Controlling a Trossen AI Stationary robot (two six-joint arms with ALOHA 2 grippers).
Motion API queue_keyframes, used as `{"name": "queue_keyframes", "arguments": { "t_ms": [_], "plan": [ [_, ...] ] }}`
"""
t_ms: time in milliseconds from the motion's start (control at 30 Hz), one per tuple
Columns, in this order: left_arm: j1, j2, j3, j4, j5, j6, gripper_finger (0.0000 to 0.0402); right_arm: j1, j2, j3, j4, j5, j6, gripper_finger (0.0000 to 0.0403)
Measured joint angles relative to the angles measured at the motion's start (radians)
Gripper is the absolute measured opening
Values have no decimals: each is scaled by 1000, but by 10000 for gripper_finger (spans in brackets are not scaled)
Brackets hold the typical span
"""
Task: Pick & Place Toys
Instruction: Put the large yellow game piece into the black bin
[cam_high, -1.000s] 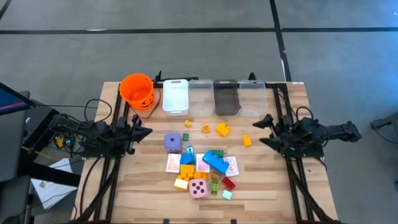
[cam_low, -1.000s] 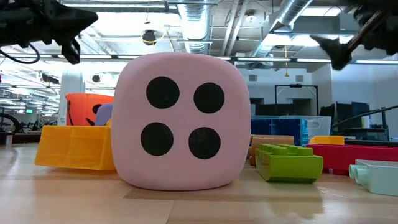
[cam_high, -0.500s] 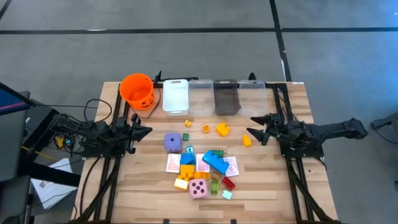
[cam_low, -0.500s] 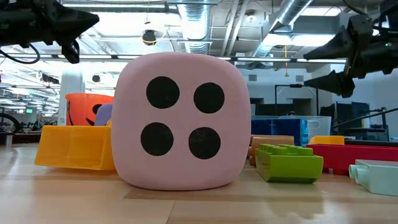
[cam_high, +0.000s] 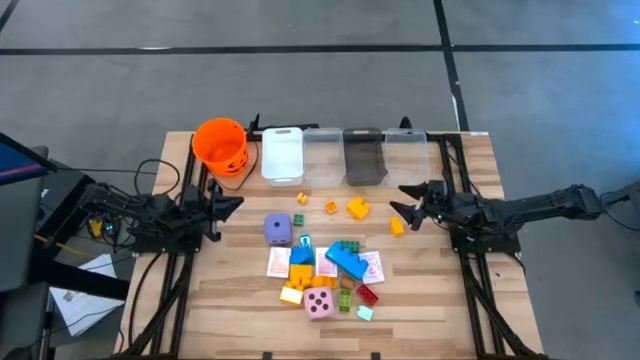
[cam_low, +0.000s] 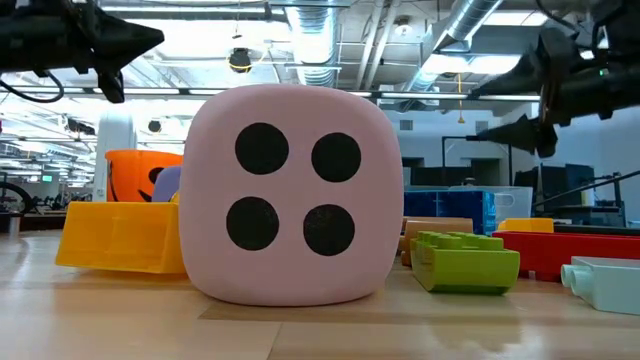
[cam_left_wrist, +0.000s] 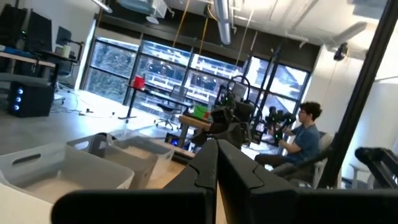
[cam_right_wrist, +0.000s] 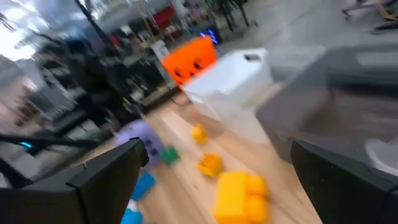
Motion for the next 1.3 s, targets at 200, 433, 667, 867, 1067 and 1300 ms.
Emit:
{"name": "queue_keyframes", "arguments": {
  "t_ms": [200, 433, 667, 867, 1067, 1300],
  "plan": [
    [25, 4, 0, 14, -4, 2, 0, -8, 58, 1, 136, 43, -152, 400],
    [28, 60, 0, 12, -3, 2, 0, -70, 122, 1, 168, 88, -134, 400],
    [51, 148, 0, 53, -3, 2, 0, -128, 204, 1, 308, -45, -135, 400],
    [78, 238, 0, 154, -2, 2, 0, -141, 322, 101, 77, -52, -120, 400],
    [96, 306, 0, 189, -2, 1, 0, -141, 561, 349, -318, -52, -46, 400],
    [103, 350, 0, 190, -2, -8, 0, -141, 867, 597, -510, -89, -38, 400]
  ]
}}
